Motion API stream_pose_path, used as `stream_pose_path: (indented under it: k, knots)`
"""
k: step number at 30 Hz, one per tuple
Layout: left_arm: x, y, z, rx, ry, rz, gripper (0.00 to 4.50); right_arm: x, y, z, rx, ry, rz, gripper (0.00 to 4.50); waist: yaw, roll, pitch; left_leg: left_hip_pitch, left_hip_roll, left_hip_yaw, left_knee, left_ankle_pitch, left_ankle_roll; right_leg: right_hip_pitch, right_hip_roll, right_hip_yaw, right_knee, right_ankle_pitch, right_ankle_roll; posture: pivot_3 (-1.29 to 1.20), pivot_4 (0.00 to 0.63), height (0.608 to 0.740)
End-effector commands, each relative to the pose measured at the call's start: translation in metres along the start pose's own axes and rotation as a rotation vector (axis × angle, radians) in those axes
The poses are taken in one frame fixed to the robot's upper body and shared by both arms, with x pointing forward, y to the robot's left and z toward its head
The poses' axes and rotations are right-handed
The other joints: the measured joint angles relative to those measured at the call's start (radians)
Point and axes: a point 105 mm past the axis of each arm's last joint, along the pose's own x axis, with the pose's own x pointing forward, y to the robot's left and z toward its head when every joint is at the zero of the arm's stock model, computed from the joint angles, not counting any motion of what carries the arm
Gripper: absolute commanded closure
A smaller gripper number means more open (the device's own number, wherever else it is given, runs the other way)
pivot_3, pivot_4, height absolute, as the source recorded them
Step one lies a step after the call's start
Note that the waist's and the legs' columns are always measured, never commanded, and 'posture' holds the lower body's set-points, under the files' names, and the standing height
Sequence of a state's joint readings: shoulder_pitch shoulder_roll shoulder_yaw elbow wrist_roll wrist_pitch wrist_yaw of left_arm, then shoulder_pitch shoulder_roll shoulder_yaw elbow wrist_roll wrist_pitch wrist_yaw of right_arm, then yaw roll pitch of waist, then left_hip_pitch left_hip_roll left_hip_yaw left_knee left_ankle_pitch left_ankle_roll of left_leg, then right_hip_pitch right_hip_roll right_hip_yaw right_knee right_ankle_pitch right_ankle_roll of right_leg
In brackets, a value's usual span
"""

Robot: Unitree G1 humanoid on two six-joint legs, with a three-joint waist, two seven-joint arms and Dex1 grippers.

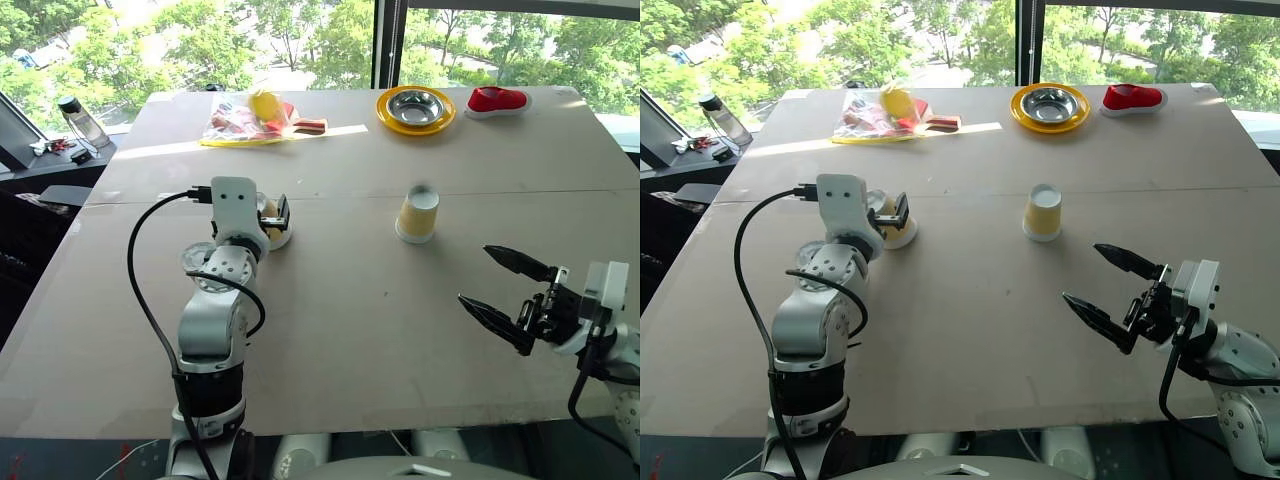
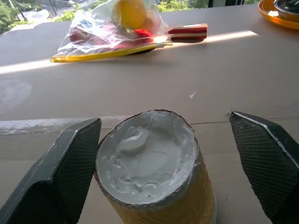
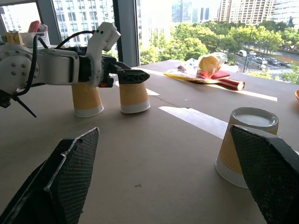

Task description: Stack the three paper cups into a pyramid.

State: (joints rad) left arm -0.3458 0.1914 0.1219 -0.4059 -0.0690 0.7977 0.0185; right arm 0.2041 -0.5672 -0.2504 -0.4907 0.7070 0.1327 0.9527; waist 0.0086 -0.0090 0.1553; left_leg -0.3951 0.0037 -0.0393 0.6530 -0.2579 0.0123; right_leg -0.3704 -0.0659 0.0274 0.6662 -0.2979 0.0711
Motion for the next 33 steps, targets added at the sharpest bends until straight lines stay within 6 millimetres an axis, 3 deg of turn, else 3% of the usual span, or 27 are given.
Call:
stream_pose_path:
  k: [1, 4, 7, 12, 15, 16, 23, 24, 27, 33]
  knots:
    - [-0.002, 0.001, 0.004, -0.005, 0.006, -0.001, 0.00, 0.003, 0.001, 0.006, -0.029, -0.017, 0.011, 0.06, 0.000, 0.000, 0.000, 0.000, 0.000, 0.000, 0.000, 0.000, 0.000, 0.000, 0.000, 0.000, 0.000, 0.000, 0.000, 0.00, 0.150, 0.740]
    - [-0.001, -0.001, 0.011, -0.012, -0.014, -0.006, 0.00, 0.004, 0.000, 0.005, -0.030, -0.019, 0.010, 0.06, 0.002, 0.000, 0.000, 0.000, 0.000, 0.000, 0.000, 0.000, 0.000, 0.000, 0.000, 0.000, 0.000, 0.000, 0.000, 0.00, 0.150, 0.740]
    - [-0.001, -0.003, 0.011, -0.017, -0.015, -0.009, 0.79, 0.005, 0.000, 0.005, -0.030, -0.021, 0.010, 0.00, 0.002, 0.000, 0.000, 0.000, 0.000, 0.000, 0.000, 0.000, 0.000, 0.000, 0.000, 0.000, 0.000, 0.000, 0.000, 0.00, 0.150, 0.740]
    - [-0.001, -0.005, 0.017, -0.035, -0.038, -0.012, 3.16, 0.007, 0.000, 0.004, -0.034, -0.023, 0.011, 0.00, 0.003, 0.000, 0.000, 0.000, 0.000, 0.000, 0.000, 0.000, 0.000, 0.000, 0.000, 0.000, 0.000, 0.000, 0.000, 0.00, 0.150, 0.740]
    - [0.000, -0.005, 0.019, -0.035, -0.042, -0.012, 4.22, 0.008, -0.001, 0.004, -0.036, -0.023, 0.011, 0.00, 0.002, 0.000, 0.000, 0.000, 0.000, 0.000, 0.000, 0.000, 0.000, 0.000, 0.000, 0.000, 0.000, 0.000, 0.000, 0.00, 0.150, 0.740]
    - [-0.001, -0.006, 0.021, -0.041, -0.052, -0.013, 4.37, 0.008, -0.001, 0.005, -0.037, -0.023, 0.012, 0.00, 0.002, 0.000, 0.000, 0.000, 0.000, 0.000, 0.000, 0.000, 0.000, 0.000, 0.000, 0.000, 0.000, 0.000, 0.000, 0.00, 0.150, 0.740]
    - [-0.006, -0.016, 0.054, -0.096, -0.227, -0.103, 4.37, 0.010, -0.001, 0.004, -0.038, -0.020, 0.019, 0.00, 0.003, -0.001, 0.001, -0.001, 0.000, 0.000, 0.000, 0.000, -0.001, 0.000, 0.000, 0.000, -0.001, 0.000, 0.000, 0.00, 0.150, 0.740]
    - [-0.006, -0.015, 0.057, -0.077, -0.243, -0.097, 4.14, 0.010, -0.001, 0.004, -0.039, -0.019, 0.020, 0.00, 0.003, -0.001, 0.001, -0.001, 0.000, 0.000, 0.000, 0.000, -0.001, 0.000, 0.000, 0.000, -0.001, 0.000, 0.000, 0.00, 0.150, 0.740]
    - [-0.006, -0.008, 0.062, -0.053, -0.255, -0.048, 3.13, 0.011, -0.002, 0.004, -0.040, -0.019, 0.023, 0.00, 0.002, -0.001, 0.001, -0.001, 0.000, 0.000, 0.000, 0.000, -0.001, 0.000, 0.000, 0.000, -0.001, 0.000, 0.000, 0.00, 0.150, 0.740]
    - [-0.002, 0.009, 0.048, -0.003, -0.111, 0.057, 0.14, 0.012, -0.004, 0.004, -0.044, -0.021, 0.030, 0.00, 0.002, -0.001, 0.001, -0.001, 0.000, -0.001, 0.000, 0.000, 0.000, 0.000, 0.000, -0.001, 0.000, 0.000, 0.000, 0.00, 0.150, 0.740]
